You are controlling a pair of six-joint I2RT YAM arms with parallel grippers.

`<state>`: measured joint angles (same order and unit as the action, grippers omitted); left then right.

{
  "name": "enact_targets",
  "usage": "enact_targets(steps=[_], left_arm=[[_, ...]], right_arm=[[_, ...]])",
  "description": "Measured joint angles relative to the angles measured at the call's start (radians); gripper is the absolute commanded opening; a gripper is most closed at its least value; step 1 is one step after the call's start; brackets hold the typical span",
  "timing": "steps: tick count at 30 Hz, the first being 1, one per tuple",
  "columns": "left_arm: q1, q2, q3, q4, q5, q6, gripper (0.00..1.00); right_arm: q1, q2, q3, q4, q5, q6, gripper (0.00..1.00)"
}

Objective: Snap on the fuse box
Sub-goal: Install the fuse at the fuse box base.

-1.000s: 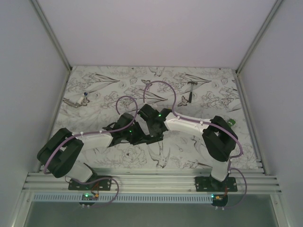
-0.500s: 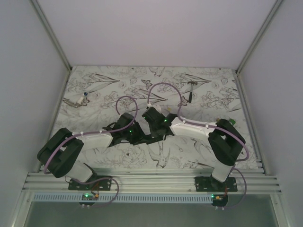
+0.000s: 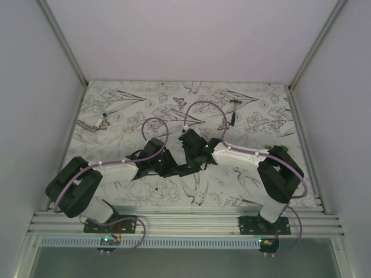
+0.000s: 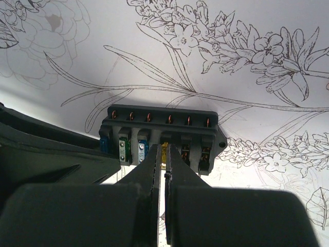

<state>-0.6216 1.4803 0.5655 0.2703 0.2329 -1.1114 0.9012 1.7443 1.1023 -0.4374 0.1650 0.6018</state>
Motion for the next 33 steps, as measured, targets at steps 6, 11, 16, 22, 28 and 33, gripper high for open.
enact_targets(steps=[6,11,16,22,28,33], left_arm=[[0.0,0.0,0.0,0.0,0.0,0.0,0.28],[0.0,0.0,0.002,-0.001,0.0,0.0,0.28],[0.0,0.0,0.002,-0.002,0.0,0.0,0.27],[0.0,0.002,0.005,-0.005,0.0,0.0,0.27],[0.0,0.006,0.008,-0.003,-0.003,-0.004,0.27],[0.0,0.006,0.008,0.002,-0.015,-0.007,0.27]], right_arm=[[-0.002,0.011,0.013,-0.013,-0.011,-0.015,0.0],[-0.002,0.019,0.025,-0.029,-0.008,-0.015,0.0],[-0.002,0.029,0.035,-0.042,-0.005,-0.015,0.0],[-0.002,0.039,0.045,-0.053,-0.002,-0.015,0.0],[-0.001,0.058,0.065,-0.064,0.014,-0.015,0.0],[0.002,0.065,0.07,-0.064,0.033,-0.012,0.0]])
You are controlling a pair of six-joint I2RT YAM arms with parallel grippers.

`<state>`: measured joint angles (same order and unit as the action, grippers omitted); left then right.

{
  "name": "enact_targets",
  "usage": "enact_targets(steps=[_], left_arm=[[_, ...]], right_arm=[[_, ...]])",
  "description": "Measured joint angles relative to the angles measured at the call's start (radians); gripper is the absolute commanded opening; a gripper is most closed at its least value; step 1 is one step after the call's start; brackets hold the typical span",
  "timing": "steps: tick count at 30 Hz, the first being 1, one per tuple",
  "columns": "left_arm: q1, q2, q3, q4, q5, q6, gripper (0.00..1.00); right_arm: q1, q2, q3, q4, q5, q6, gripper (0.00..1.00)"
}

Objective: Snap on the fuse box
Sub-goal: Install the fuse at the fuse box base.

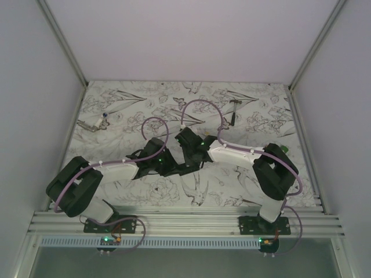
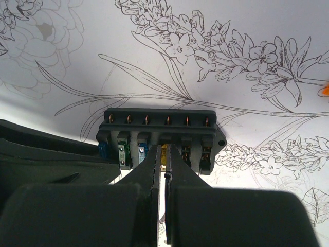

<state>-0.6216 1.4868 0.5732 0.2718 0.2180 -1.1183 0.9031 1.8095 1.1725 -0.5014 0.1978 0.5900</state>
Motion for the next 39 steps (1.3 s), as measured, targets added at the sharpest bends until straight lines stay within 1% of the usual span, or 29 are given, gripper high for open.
enact_targets(steps=[6,27,39], left_arm=[[0.0,0.001,0.0,0.006,-0.011,0.0,0.27],[0.0,-0.001,-0.002,0.008,-0.014,0.0,0.27],[0.0,-0.001,-0.002,0.008,-0.014,0.0,0.27]], right_arm=[[0.005,0.005,0.006,-0.003,0.025,0.001,0.0],[0.008,0.007,0.006,-0.002,0.018,-0.061,0.0],[0.039,0.021,0.025,-0.015,0.066,-0.088,0.0]])
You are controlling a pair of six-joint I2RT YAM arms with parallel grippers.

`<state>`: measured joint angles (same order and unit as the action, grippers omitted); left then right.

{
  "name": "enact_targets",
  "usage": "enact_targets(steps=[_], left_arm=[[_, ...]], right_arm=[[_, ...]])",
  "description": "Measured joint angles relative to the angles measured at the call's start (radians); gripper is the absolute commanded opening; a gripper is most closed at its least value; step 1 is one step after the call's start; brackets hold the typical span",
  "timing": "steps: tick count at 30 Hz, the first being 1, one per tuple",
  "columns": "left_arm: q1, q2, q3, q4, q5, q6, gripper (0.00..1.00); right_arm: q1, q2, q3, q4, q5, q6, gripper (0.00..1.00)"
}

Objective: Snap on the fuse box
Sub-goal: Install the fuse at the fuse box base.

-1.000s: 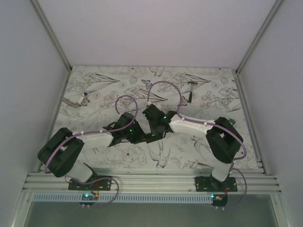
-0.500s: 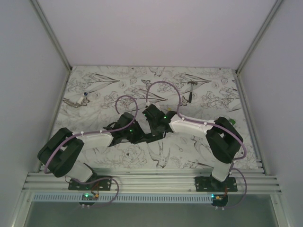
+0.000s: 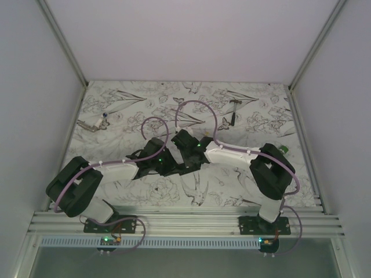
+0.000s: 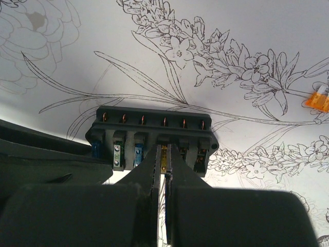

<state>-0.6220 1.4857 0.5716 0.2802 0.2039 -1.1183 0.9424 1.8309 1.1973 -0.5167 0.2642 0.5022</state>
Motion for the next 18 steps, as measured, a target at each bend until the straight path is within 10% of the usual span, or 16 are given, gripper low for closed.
enact_targets(steps=[5,9,18], left_arm=[[0.0,-0.002,0.0,-0.001,0.0,0.001,0.27],[0.0,-0.015,0.0,-0.02,-0.006,0.008,0.28],[0.0,-0.048,-0.002,-0.077,-0.016,0.034,0.31]], right_arm=[[0.0,0.012,0.037,-0.04,-0.012,-0.001,0.0],[0.0,0.018,0.07,-0.077,-0.031,0.006,0.26],[-0.009,-0.019,0.044,-0.118,-0.1,0.041,0.46]])
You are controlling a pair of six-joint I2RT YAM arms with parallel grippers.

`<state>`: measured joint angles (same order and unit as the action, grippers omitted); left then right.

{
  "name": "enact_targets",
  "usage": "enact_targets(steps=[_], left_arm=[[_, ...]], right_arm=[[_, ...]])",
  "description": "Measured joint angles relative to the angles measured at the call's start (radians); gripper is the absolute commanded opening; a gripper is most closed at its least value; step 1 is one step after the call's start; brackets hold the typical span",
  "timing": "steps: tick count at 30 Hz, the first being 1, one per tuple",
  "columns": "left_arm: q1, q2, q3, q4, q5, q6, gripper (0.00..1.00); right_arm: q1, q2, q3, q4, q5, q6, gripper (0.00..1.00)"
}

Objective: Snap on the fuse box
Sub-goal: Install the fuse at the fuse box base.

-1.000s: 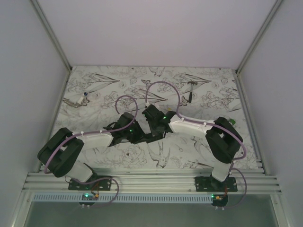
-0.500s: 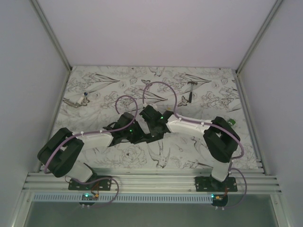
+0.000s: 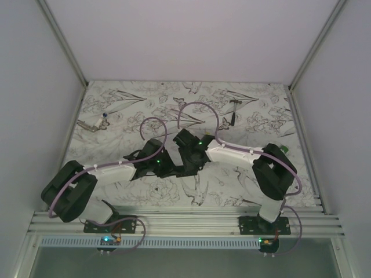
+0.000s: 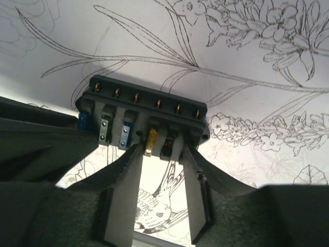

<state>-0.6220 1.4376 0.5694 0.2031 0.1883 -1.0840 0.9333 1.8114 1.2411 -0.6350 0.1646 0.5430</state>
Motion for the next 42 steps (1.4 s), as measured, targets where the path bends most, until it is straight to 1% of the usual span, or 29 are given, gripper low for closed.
enact_targets(steps=[1,3,7,10,14,17,20,24,29,35,39,42], left_arm=[[0.0,-0.006,0.0,-0.013,-0.002,0.005,0.32],[0.0,-0.021,0.0,-0.041,-0.013,0.015,0.36],[0.008,-0.064,0.009,-0.136,-0.063,0.053,0.44],[0.01,-0.089,0.044,-0.226,-0.09,0.092,0.47],[0.006,-0.129,0.119,-0.328,-0.113,0.145,0.48],[-0.011,-0.139,0.18,-0.377,-0.128,0.173,0.47],[-0.052,-0.121,0.238,-0.415,-0.146,0.192,0.44],[-0.106,-0.034,0.332,-0.457,-0.171,0.22,0.4],[-0.135,0.073,0.43,-0.499,-0.191,0.256,0.35],[-0.139,0.127,0.469,-0.541,-0.214,0.278,0.3],[-0.144,0.164,0.488,-0.562,-0.221,0.292,0.27],[-0.147,0.187,0.5,-0.573,-0.227,0.296,0.25]], right_arm=[[-0.001,-0.008,-0.008,0.002,-0.006,0.006,0.51],[-0.003,-0.029,-0.022,0.002,-0.013,0.015,0.56],[-0.026,-0.108,-0.066,-0.006,-0.02,0.018,0.6],[-0.077,-0.197,-0.13,0.034,-0.064,0.018,0.6],[-0.204,-0.318,-0.261,0.13,-0.179,0.018,0.57],[-0.294,-0.329,-0.338,0.228,-0.28,0.019,0.54],[-0.336,-0.298,-0.394,0.32,-0.375,0.027,0.5],[-0.338,-0.251,-0.441,0.436,-0.467,0.048,0.44],[-0.338,-0.184,-0.485,0.569,-0.54,0.074,0.38],[-0.326,-0.163,-0.546,0.709,-0.611,0.105,0.35],[-0.29,-0.133,-0.57,0.809,-0.656,0.136,0.32],[-0.248,-0.117,-0.584,0.865,-0.676,0.153,0.31]])
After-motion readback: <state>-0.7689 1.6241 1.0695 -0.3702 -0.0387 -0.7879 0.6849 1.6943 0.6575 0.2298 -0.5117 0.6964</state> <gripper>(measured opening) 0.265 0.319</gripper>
